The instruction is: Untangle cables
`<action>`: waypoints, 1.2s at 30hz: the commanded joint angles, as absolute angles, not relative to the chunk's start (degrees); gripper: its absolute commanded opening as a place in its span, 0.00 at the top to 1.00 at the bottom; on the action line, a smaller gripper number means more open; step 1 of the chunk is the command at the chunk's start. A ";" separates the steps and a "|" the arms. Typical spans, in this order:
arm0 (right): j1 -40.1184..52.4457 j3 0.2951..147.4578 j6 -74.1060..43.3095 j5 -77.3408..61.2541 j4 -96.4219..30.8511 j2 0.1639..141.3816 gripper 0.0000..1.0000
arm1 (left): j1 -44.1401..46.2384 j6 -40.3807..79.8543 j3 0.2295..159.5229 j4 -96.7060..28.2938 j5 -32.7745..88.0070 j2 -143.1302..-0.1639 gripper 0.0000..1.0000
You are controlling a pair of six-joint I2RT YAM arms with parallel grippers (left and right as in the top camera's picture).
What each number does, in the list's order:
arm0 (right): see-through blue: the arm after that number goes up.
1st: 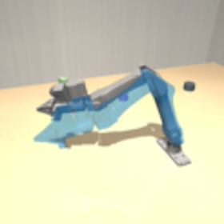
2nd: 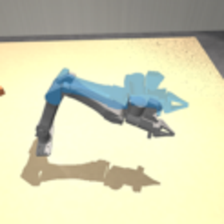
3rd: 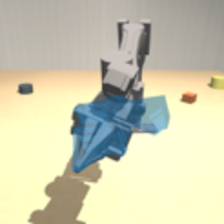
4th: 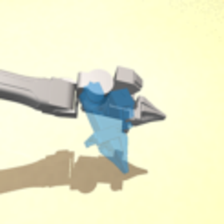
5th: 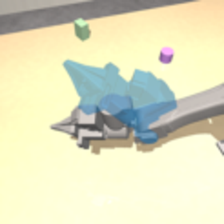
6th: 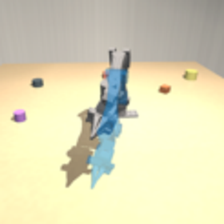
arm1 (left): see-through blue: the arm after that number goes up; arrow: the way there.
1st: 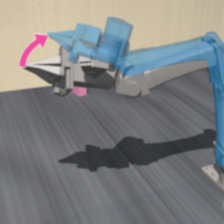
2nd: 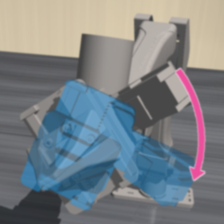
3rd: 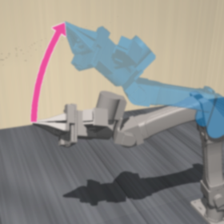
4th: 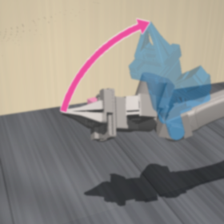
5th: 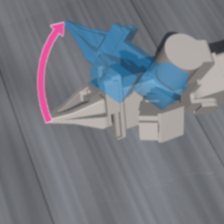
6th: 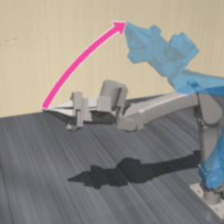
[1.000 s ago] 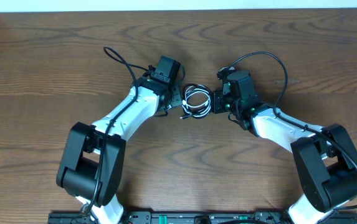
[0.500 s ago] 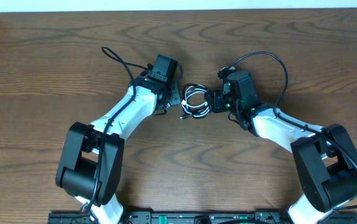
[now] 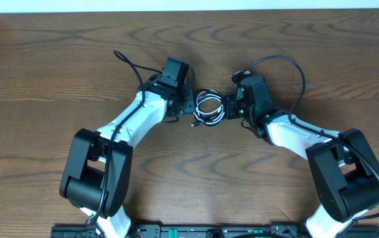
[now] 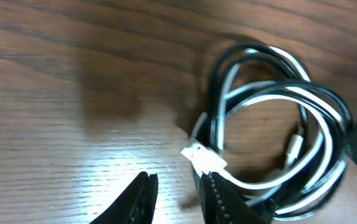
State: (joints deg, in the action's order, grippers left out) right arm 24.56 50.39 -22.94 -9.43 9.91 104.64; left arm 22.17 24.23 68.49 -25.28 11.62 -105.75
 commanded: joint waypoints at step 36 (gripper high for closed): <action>26.37 50.02 -28.69 -20.86 5.65 105.14 0.49 | 21.69 21.69 67.72 -29.54 5.26 -106.74 0.55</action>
